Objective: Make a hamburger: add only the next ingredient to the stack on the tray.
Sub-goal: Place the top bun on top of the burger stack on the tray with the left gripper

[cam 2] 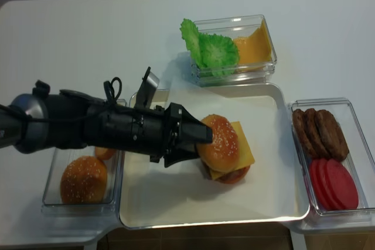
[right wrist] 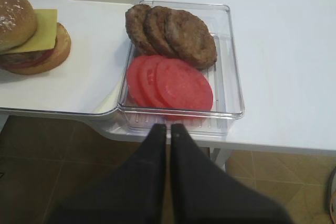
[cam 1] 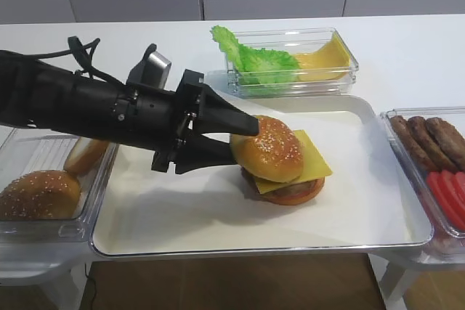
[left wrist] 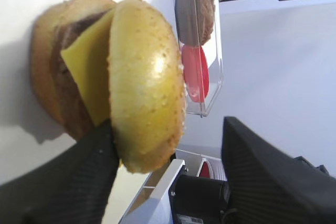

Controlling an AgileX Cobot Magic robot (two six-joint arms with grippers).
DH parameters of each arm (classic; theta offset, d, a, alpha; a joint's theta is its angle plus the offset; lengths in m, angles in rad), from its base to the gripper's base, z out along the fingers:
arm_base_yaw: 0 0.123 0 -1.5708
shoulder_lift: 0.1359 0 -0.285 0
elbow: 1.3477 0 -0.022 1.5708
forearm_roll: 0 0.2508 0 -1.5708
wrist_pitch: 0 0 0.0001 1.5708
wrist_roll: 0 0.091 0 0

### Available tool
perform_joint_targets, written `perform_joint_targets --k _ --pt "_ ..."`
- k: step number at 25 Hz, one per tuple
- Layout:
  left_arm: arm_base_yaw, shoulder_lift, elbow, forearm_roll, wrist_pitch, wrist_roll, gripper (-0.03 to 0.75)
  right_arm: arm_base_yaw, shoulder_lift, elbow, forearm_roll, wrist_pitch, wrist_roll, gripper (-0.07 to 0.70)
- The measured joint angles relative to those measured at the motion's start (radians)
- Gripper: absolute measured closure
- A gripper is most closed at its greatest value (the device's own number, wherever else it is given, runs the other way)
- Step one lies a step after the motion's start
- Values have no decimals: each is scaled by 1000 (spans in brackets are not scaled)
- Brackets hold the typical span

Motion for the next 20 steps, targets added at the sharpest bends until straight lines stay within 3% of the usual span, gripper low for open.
perform_joint_targets --k 7,20 --pt "-12 0 0 32 -42 -21 244 0 0 0 0 0 0 603" --pt "-22 0 0 4 -53 -26 234 0 0 0 0 0 -2 603"
